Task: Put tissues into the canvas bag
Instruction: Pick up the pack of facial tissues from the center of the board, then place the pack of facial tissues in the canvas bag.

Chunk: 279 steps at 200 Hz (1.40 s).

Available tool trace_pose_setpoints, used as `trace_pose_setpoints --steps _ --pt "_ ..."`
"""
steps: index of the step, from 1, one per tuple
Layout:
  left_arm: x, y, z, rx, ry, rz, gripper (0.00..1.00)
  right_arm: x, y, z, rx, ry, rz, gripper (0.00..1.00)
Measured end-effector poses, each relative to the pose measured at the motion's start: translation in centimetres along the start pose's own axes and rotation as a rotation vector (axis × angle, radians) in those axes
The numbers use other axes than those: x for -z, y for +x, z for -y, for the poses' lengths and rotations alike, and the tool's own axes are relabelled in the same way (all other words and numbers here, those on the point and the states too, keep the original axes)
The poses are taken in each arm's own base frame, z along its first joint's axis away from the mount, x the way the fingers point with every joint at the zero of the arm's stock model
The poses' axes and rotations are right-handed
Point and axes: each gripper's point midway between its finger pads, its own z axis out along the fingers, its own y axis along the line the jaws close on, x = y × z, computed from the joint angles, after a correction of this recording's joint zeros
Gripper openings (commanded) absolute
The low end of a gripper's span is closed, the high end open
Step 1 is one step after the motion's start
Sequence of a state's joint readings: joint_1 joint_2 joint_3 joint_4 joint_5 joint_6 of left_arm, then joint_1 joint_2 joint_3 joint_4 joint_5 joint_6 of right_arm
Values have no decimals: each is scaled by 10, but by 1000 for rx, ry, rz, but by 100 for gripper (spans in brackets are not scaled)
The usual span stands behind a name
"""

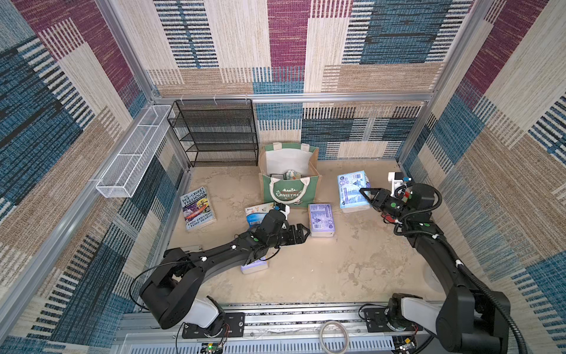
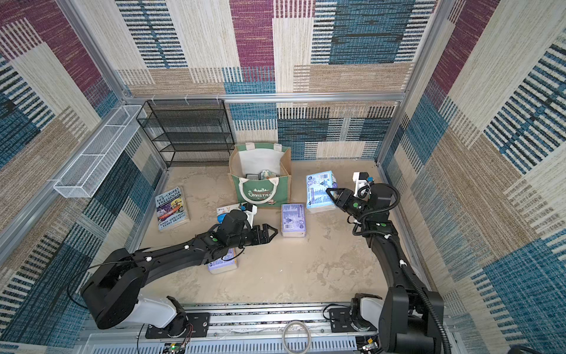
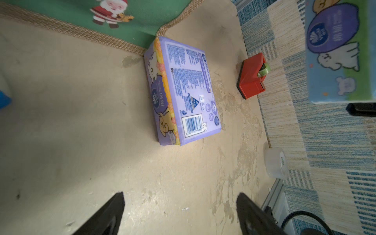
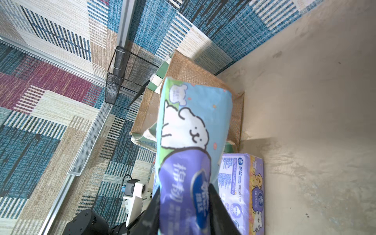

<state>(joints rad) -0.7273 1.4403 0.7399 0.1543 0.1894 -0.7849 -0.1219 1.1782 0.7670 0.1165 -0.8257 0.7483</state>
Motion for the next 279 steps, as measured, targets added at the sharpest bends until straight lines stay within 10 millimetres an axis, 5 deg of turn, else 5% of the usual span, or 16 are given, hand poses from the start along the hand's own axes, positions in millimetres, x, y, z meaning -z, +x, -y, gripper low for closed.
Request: trace_pose_setpoints --steps 78,142,229,279 --pt "49 -22 -24 25 -70 137 100 -46 -22 -51 19 -101 -51 31" --pt "83 -29 -62 70 -185 218 99 -105 -44 -105 61 -193 -75 30" --pt "105 -26 -96 127 -278 245 99 -204 -26 -155 11 -251 -142 27" --pt "116 -24 -108 141 -304 265 99 -243 -4 -143 -75 -171 -153 27"
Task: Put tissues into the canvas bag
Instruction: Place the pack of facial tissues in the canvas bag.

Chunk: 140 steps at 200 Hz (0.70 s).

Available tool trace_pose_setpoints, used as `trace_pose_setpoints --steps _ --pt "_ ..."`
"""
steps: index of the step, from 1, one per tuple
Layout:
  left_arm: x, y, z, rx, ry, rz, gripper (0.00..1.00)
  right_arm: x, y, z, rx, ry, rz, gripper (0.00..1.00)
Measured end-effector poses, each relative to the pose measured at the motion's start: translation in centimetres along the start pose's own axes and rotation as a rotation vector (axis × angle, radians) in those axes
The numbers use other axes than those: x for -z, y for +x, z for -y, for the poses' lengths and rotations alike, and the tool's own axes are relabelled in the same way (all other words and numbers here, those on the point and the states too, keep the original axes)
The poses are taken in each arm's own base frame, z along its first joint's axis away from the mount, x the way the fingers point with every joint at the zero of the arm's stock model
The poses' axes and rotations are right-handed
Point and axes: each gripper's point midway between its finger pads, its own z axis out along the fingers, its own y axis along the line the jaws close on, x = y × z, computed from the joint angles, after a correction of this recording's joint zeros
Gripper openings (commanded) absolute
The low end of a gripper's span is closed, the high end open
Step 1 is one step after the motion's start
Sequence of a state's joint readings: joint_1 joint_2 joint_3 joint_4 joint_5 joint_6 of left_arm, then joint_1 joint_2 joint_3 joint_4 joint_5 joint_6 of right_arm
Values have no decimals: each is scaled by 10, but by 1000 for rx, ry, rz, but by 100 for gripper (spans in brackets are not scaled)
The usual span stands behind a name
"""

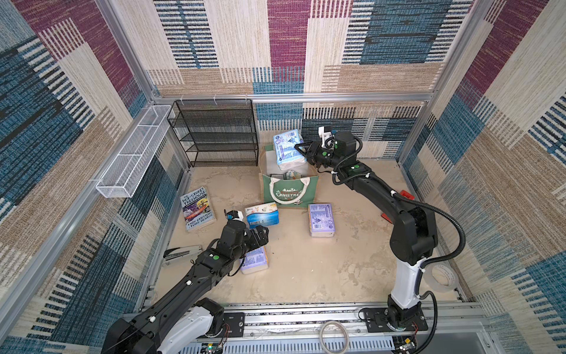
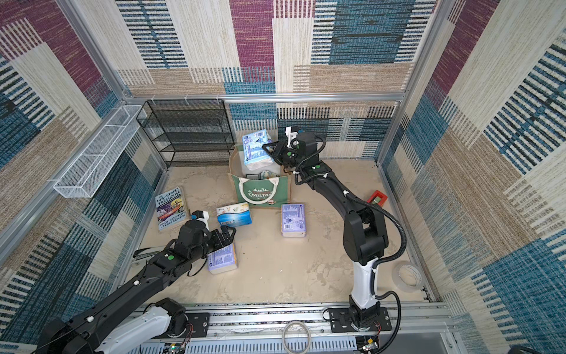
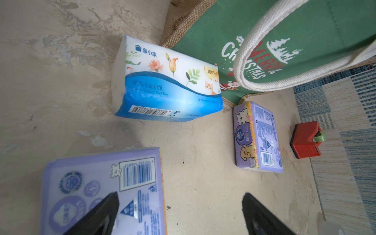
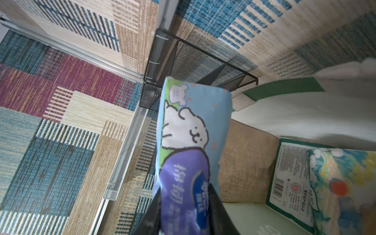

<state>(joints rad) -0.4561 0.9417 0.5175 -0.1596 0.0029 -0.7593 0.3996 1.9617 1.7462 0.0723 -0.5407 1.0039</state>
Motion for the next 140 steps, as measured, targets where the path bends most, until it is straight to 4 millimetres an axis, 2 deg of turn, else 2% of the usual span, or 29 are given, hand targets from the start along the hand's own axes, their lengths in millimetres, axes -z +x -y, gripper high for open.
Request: trace_pose_setpoints --steps 73,105,140 --pt "3 2 -16 17 -36 -2 99 -43 17 27 -67 93 3 27" --pt "5 2 -19 24 -41 5 99 -52 24 44 -84 153 11 25" --pt "6 1 -23 31 -45 13 99 -62 25 49 -84 195 33 25"
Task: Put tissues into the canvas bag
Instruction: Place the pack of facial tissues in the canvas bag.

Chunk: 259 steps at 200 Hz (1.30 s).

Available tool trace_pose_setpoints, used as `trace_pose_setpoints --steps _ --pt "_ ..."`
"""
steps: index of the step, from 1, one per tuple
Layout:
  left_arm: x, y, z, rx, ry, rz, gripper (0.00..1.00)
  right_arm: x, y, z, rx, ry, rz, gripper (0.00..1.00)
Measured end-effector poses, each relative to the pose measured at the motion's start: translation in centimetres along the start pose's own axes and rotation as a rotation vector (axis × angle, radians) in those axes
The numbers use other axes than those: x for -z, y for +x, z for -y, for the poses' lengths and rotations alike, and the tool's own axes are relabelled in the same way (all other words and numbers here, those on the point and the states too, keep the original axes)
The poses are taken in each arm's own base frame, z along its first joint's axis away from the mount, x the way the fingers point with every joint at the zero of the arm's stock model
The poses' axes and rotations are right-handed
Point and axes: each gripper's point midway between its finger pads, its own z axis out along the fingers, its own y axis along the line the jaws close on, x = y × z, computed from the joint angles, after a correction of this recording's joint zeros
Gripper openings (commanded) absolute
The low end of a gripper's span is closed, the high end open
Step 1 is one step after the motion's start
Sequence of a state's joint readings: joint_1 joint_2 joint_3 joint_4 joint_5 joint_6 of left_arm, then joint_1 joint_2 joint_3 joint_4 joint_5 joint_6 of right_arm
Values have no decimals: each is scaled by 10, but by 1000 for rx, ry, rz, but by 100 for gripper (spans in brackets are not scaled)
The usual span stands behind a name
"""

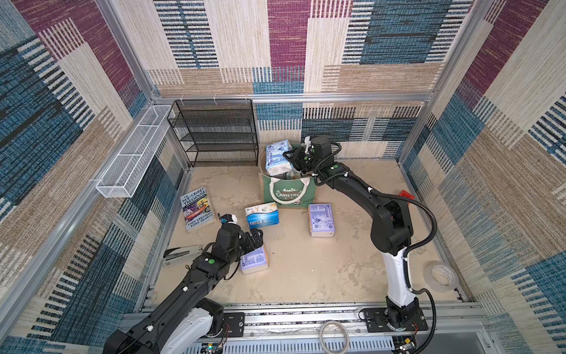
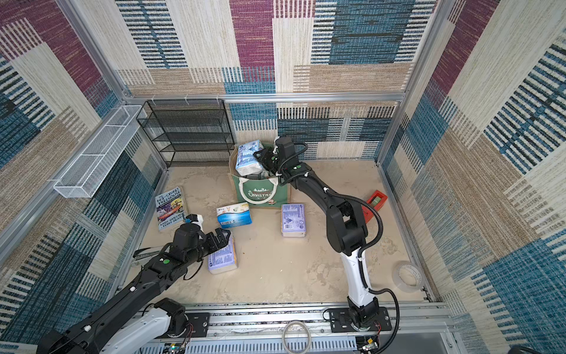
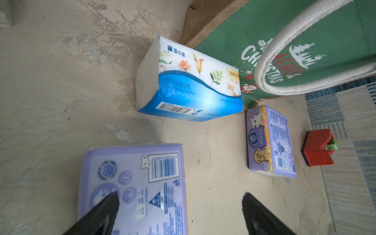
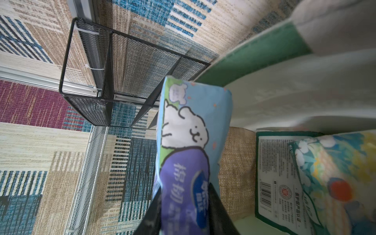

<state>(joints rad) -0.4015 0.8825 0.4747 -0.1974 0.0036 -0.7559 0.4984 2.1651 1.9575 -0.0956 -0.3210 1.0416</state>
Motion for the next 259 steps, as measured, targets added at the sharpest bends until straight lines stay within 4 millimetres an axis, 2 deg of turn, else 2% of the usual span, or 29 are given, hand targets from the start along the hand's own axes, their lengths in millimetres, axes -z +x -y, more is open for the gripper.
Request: trace_pose_setpoints --steps 25,52,73,126,196,242,259 --pt "1 -2 -2 6 -3 6 99 -8 9 3 8 31 -9 27" --pt "1 -2 -5 11 -6 12 99 -15 15 16 8 71 -16 26" --pt "1 -2 -8 16 -14 14 99 -19 17 29 4 111 -16 26" --pt "1 -4 -11 24 -20 21 99 -29 24 37 45 147 -44 26" --pt "1 -5 -16 35 -30 25 99 -40 35 65 82 217 -83 29" --pt "4 -8 -19 45 -33 40 99 -43 38 76 97 251 -100 38" --pt "5 -7 -22 48 -41 37 99 -44 39 78 96 255 -102 48"
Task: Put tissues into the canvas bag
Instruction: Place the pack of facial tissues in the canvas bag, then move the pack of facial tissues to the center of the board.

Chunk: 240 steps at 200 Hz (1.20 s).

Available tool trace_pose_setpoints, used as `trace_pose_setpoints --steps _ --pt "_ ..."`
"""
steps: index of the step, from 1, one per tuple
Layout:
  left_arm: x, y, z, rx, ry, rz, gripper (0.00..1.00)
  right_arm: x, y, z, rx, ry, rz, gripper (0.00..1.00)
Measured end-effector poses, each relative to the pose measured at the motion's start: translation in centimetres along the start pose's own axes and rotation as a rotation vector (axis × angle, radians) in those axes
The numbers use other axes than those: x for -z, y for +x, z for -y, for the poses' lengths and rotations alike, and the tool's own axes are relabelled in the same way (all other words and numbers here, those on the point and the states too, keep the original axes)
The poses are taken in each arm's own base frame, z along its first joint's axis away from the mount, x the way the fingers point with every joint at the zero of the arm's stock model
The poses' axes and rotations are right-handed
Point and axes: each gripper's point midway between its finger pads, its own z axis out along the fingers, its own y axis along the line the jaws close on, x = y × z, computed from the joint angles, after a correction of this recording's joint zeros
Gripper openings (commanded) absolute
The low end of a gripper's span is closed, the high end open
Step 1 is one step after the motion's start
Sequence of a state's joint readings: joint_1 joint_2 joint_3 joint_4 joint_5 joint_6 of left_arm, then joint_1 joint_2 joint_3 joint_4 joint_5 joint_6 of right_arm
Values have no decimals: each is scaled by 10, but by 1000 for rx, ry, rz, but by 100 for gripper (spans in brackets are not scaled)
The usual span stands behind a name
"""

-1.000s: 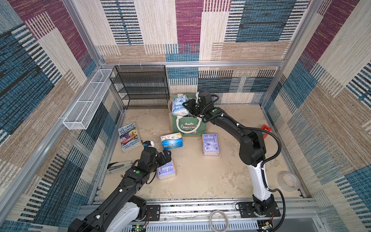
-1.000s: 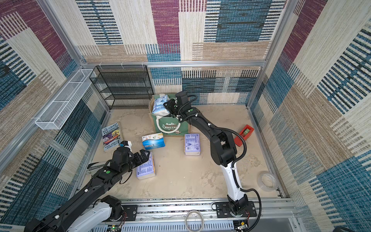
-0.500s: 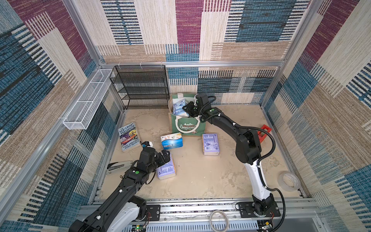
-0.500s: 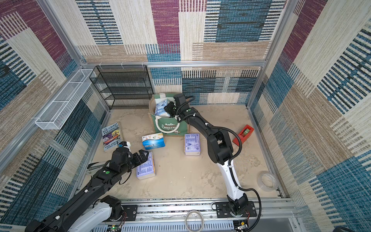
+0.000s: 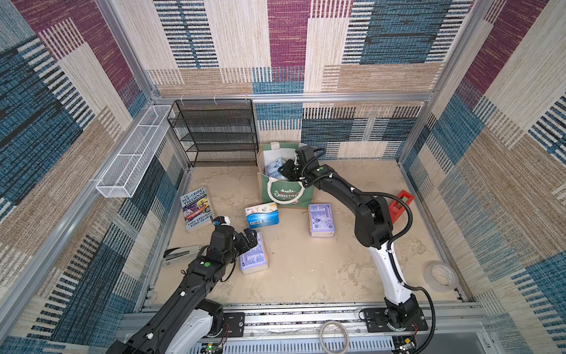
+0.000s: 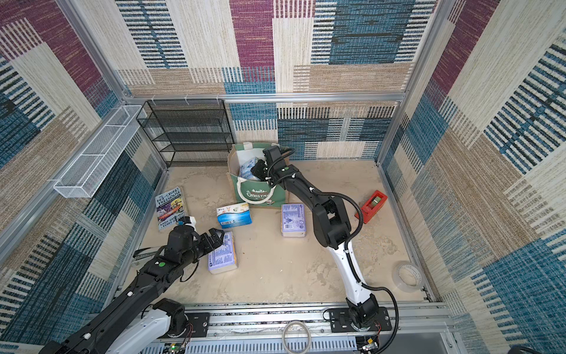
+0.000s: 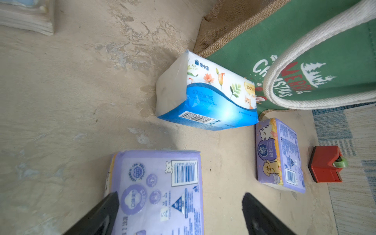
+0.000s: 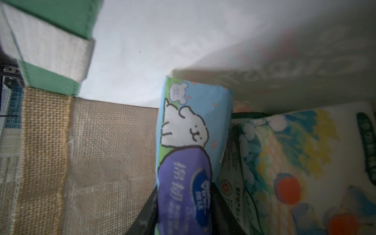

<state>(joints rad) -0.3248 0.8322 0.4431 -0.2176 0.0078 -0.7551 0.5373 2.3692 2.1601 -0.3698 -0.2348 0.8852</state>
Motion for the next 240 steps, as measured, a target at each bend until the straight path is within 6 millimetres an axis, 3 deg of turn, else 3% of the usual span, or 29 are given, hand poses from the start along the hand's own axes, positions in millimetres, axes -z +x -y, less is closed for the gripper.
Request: trace_pose_setpoints --steps 23,59,92,159,202,240 --pt "2 1 -5 6 -14 -5 98 0 0 -1 0 -1 1 66" --pt "4 5 -13 16 -37 -13 99 1 -2 -2 -7 -1 5 81" --pt "4 10 -21 28 -59 -25 99 13 -12 -18 5 -30 35 100" --pt "0 22 -32 49 -79 -64 99 47 -33 -57 80 -113 85 99" --pt "-8 34 -39 70 -92 -113 99 79 -45 -88 162 -178 135 99" --pt "-13 38 -36 70 -82 -146 99 107 -39 -92 255 -197 164 99"
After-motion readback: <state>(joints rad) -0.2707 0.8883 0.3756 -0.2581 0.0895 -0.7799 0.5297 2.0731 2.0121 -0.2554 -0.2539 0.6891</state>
